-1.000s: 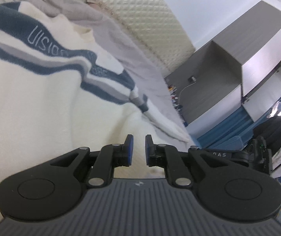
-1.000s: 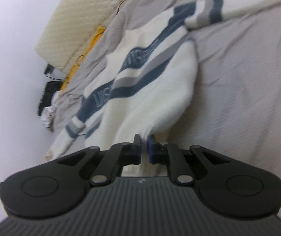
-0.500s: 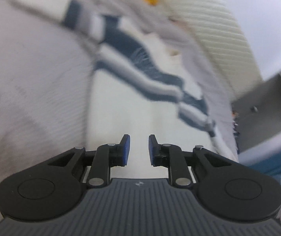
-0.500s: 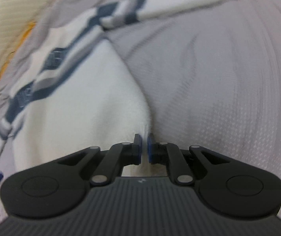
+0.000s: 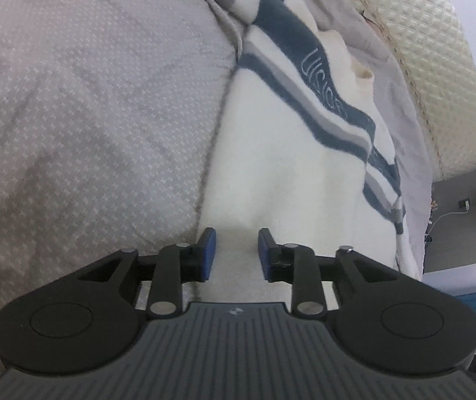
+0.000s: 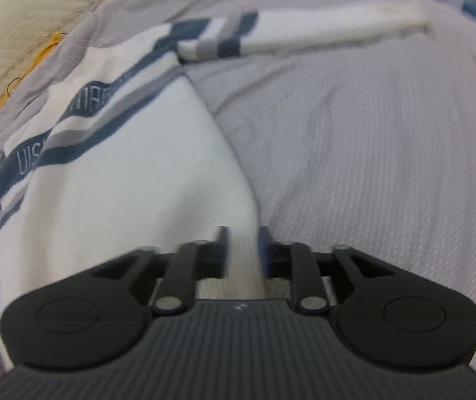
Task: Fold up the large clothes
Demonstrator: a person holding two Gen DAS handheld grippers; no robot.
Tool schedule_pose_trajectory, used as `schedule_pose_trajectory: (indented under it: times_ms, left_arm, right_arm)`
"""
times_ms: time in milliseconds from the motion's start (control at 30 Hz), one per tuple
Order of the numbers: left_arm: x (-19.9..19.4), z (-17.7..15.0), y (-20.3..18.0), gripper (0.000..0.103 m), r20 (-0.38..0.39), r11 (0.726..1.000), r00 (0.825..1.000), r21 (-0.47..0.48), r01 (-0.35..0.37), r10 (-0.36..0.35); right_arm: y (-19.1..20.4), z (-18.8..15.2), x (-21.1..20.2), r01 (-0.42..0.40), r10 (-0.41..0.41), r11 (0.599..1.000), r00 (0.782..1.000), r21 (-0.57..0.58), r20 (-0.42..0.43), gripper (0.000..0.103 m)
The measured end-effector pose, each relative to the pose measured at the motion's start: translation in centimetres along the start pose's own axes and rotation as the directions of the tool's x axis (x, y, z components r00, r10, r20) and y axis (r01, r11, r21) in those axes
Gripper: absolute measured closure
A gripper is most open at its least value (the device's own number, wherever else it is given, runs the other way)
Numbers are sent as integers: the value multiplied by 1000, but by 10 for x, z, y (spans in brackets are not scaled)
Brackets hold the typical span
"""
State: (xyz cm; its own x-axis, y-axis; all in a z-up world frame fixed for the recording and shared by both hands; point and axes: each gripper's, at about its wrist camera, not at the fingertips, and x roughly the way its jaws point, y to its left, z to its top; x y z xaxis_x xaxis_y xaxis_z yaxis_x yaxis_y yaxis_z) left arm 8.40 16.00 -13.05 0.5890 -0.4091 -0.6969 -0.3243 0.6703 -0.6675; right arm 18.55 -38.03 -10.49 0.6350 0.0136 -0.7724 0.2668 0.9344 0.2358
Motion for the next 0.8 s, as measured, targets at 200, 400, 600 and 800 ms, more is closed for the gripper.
schedule_pose_trajectory:
  times_ms: [200,400,600,800]
  left_arm:
    - [-13,-1,11,56,57,996,998,-91,-4,9]
    - [10,-4,7,52,-45,995,999,-101,17,-22]
    - [22,-8,4,47,-56,995,997,-94,40,-45]
    - [23,-8,-12,46,-45,979,979,-59,194,-197]
  right_arm:
    - [4,-1,-16,-44,47,999,994,-30,103,58]
    - [17,-12,-13,-284,282,958,958,34,49,56]
    - [43,-50,1,-572,595,799,797,185,-103,56]
    - [70,-59,-3,-676,688,725,699,136,-194,56]
